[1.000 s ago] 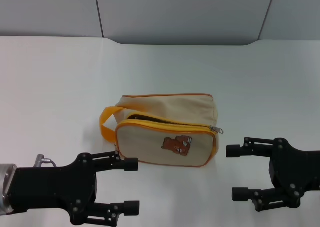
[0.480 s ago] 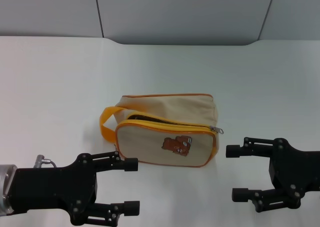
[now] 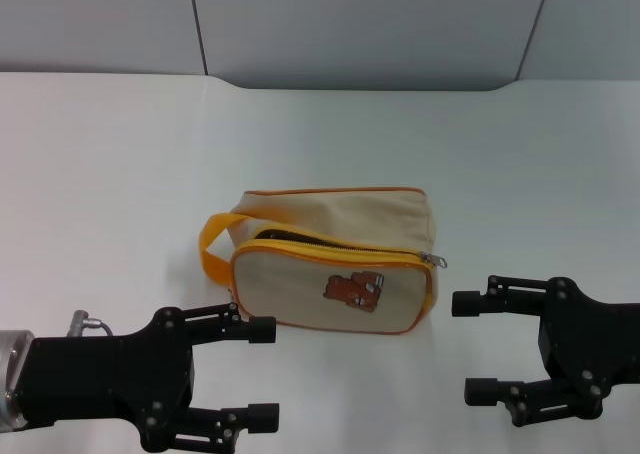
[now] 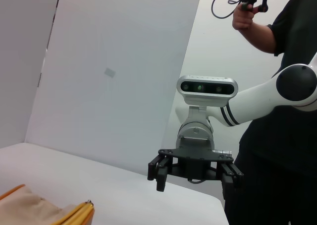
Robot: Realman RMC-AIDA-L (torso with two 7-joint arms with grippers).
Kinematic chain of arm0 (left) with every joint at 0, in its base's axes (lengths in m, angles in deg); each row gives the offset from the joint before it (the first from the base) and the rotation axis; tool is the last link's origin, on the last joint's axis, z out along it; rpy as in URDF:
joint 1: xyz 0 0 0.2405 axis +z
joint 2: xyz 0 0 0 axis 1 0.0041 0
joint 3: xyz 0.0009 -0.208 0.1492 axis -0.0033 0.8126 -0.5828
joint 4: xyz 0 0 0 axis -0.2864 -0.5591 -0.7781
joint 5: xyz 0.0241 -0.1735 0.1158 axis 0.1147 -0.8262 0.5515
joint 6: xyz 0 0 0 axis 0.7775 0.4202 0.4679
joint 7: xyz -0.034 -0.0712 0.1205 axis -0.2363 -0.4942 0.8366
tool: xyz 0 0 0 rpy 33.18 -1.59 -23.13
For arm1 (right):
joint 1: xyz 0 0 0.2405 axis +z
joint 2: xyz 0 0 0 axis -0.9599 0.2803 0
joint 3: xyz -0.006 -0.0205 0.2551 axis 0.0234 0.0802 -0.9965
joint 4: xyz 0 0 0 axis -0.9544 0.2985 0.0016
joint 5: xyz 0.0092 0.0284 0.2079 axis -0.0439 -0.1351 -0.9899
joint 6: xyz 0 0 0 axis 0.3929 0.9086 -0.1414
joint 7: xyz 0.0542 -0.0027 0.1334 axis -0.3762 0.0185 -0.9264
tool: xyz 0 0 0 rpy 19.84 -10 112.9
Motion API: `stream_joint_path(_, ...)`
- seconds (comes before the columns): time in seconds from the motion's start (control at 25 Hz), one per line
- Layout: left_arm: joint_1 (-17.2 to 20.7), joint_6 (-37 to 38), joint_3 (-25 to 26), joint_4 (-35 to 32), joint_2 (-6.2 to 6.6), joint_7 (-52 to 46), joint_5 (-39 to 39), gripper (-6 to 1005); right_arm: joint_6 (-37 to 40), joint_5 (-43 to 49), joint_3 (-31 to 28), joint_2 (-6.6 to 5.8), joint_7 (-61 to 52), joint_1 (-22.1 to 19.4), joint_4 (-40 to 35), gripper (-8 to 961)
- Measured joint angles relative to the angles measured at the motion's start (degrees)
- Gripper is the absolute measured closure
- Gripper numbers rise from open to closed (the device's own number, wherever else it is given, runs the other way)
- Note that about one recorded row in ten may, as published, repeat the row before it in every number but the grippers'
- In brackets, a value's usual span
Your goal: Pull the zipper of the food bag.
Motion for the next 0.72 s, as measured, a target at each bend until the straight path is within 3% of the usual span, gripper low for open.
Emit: stream_joint_path(0.72, 0.7, 0.15, 0.0, 0.01, 0.0, 0.5, 0.19, 165, -0.03, 0.0, -0.21, 0.0, -0.16, -0.1, 0.02, 135)
